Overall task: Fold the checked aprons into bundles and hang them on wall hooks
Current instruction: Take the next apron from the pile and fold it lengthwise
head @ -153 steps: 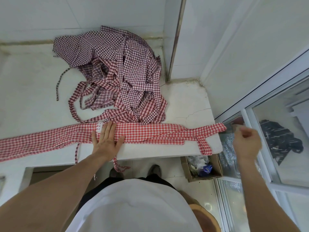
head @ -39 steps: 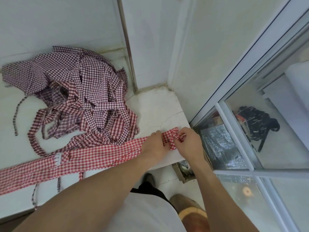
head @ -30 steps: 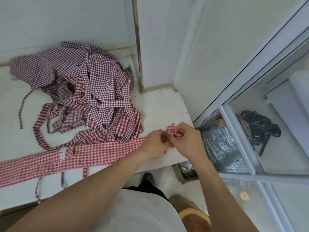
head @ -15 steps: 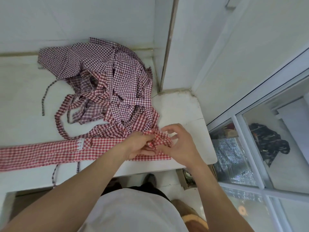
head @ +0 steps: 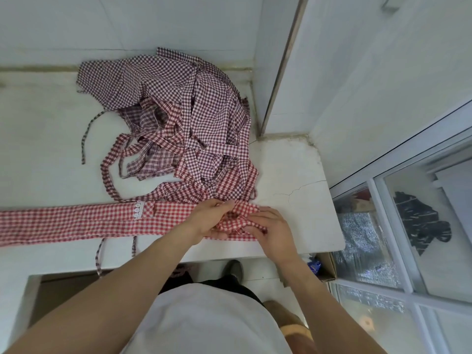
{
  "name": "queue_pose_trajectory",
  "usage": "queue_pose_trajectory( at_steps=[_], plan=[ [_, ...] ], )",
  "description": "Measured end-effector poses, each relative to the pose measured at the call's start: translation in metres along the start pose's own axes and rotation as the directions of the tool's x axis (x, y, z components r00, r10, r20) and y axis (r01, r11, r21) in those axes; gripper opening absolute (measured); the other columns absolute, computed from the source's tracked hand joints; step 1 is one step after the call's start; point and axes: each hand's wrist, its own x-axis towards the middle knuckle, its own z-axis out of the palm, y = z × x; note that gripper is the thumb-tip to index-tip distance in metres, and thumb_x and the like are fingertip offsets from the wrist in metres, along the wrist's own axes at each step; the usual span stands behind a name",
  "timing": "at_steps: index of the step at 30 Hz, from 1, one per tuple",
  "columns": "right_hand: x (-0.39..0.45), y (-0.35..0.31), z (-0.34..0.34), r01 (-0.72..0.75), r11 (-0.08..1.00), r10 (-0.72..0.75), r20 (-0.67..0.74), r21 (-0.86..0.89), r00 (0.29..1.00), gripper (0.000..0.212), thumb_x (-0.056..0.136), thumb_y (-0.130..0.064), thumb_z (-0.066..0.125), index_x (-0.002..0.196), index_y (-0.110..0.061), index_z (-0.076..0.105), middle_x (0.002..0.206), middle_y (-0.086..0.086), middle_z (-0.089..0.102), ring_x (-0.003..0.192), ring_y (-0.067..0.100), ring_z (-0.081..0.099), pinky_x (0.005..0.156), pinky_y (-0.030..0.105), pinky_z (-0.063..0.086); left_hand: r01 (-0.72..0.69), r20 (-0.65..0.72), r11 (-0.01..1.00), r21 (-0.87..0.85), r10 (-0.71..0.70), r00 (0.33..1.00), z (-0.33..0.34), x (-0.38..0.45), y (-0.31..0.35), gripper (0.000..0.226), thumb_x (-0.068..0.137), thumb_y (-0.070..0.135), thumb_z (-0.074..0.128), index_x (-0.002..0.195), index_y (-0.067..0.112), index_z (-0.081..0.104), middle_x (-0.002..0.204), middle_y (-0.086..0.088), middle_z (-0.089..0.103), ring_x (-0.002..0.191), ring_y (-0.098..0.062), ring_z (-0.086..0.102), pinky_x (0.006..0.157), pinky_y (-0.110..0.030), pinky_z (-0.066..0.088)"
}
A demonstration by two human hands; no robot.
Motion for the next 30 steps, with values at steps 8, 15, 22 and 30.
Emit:
queue_pose_trajectory(
  at_steps=[8,15,22,30],
  plan=[
    [-0.011,0.006,0.005,0.042,0.992,-0.035,0.064,-0.115,0.997,0.059,0.105,-0.049,0.026,0.131,-0.012,0.064,0.14,-0.002,0.058,0.142,0.01,0.036,0.12,0.034,0.025,-0.035,-0.093,0.998,-0.06,0.03,0.995,-0.002,0.003,-0.003,0.015,0.091,0.011,0.069,0.102,0.0,0.068,0.105,-0.017,0.069,0.076,-0.027,0.075,0.065,-0.033,0.063],
    [-0.021,0.014,0.021,0.063,0.989,-0.064,0.003,-0.134,0.998,0.049,0.103,-0.042,0.038,0.137,-0.012,0.057,0.153,0.002,0.042,0.147,0.019,0.027,0.12,0.045,0.027,-0.1,-0.251,0.916,0.388,0.21,0.945,-0.01,0.017,-0.017,0.011,0.091,0.012,0.069,0.101,0.008,0.073,0.103,-0.001,0.067,0.076,-0.014,0.066,0.067,-0.022,0.058],
    [0.0,0.013,0.015,0.014,0.967,-0.018,-0.014,-0.253,1.0,0.054,0.09,-0.056,0.049,0.129,-0.021,0.063,0.116,0.001,0.057,0.11,0.017,0.042,0.088,0.043,0.046,-0.198,-0.186,0.459,0.866,0.664,0.724,0.007,0.022,-0.038,0.023,0.089,0.028,0.058,0.094,0.011,0.073,0.095,-0.007,0.065,0.093,-0.025,0.057,0.084,-0.041,0.05],
    [0.015,0.011,0.016,-0.121,0.973,0.122,-0.007,-0.198,0.993,0.042,0.083,-0.051,0.064,0.107,-0.016,0.067,0.109,0.001,0.054,0.106,0.021,0.046,0.089,0.044,0.043,-0.35,0.163,0.224,0.91,0.582,0.797,0.014,0.02,-0.041,0.059,0.08,0.055,0.069,0.123,0.019,0.05,0.116,0.0,0.062,0.105,-0.02,0.058,0.096,-0.039,0.044]
  ],
)
